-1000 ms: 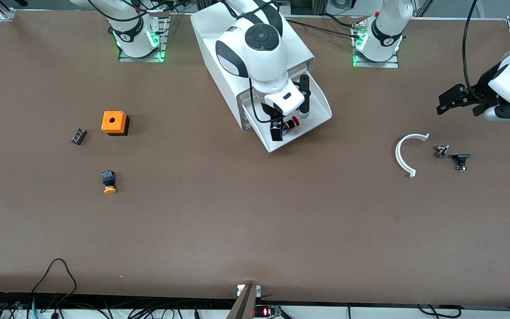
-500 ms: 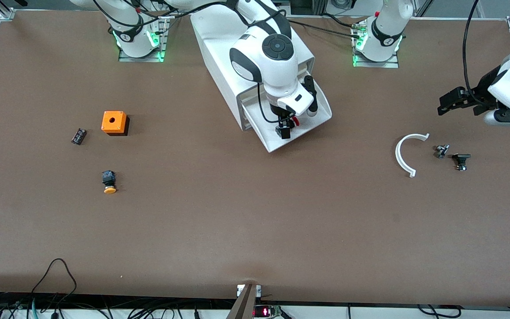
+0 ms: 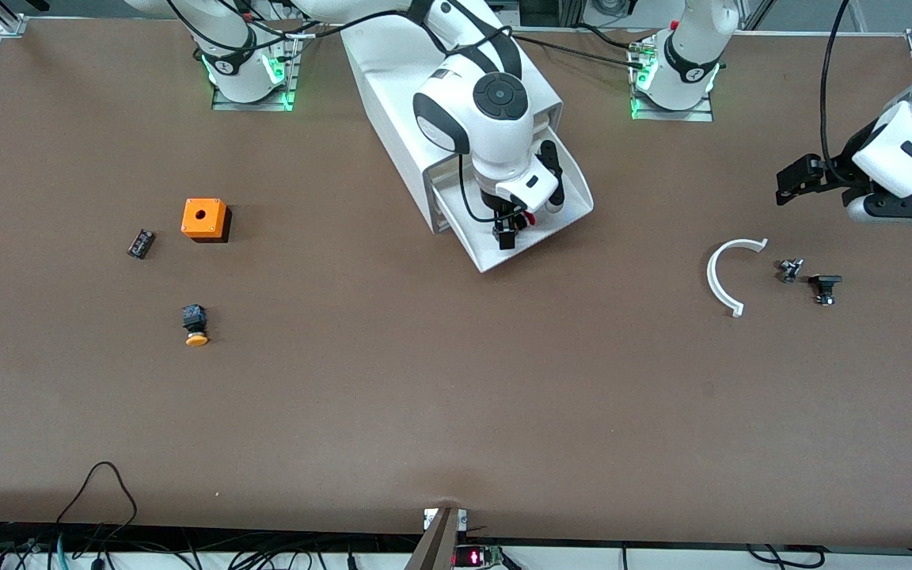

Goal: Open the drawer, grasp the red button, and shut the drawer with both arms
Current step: 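Grasp the red push button in the drawer with the right gripper, then lift the red button out of the drawer with the right gripper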

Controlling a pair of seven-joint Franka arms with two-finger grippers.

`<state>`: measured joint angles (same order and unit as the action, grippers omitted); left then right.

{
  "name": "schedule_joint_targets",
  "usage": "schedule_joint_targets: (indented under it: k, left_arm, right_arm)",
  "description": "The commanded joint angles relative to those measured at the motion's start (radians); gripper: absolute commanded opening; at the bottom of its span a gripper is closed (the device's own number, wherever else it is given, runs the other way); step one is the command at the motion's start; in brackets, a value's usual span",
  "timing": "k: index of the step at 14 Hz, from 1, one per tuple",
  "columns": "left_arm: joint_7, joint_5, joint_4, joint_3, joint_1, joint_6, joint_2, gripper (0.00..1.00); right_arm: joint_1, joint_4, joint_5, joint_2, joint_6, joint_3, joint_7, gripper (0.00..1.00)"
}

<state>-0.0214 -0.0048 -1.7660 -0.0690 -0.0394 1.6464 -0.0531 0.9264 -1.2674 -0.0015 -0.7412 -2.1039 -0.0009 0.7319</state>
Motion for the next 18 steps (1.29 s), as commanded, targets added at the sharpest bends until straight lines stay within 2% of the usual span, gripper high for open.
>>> schedule_joint_targets:
  k: [1, 4, 6, 7, 9, 11, 13, 15, 16, 18]
  left_arm:
    - [-0.011, 0.025, 0.013, 0.0, 0.004, -0.014, 0.001, 1.0]
    - [-0.008, 0.025, 0.013, 0.002, 0.003, -0.01, 0.004, 1.0]
    - [-0.006, 0.025, 0.013, 0.002, 0.003, -0.008, 0.006, 1.0]
    - [0.0, 0.025, 0.011, 0.002, 0.003, -0.007, 0.012, 1.0]
    - [0.003, 0.023, 0.011, 0.002, -0.001, -0.004, 0.013, 1.0]
    - [0.003, 0.014, 0.013, 0.005, -0.001, -0.004, 0.015, 1.0]
    - [0.005, 0.012, 0.014, 0.003, -0.001, -0.004, 0.022, 1.0]
    - [0.012, 0.026, 0.019, 0.0, 0.021, -0.002, 0.083, 1.0]
    - [0.017, 0.014, 0.017, 0.002, 0.021, 0.007, 0.151, 1.0]
    - [0.011, 0.011, 0.01, -0.009, 0.024, 0.007, 0.182, 1.0]
  right_arm:
    - [0.006, 0.036, -0.008, -0.018, 0.012, -0.002, 0.006, 0.58]
    - [0.005, 0.042, -0.008, -0.009, 0.016, -0.005, 0.006, 0.37]
    - [0.003, 0.045, -0.008, 0.008, 0.018, -0.008, 0.0, 0.26]
    - [0.003, 0.045, -0.006, 0.026, 0.018, -0.011, -0.005, 0.23]
    - [0.003, 0.043, -0.009, 0.072, 0.019, -0.022, -0.084, 0.24]
    - [0.003, 0.039, -0.009, 0.112, 0.022, -0.062, -0.161, 0.23]
    - [-0.012, 0.019, 0.0, 0.158, 0.016, -0.132, -0.242, 0.24]
    - [-0.055, -0.073, -0.006, 0.225, 0.009, -0.146, -0.369, 0.24]
    - [-0.085, -0.123, -0.009, 0.253, 0.007, -0.165, -0.435, 0.24]
    - [-0.159, -0.214, -0.005, 0.296, 0.002, -0.183, -0.544, 0.24]
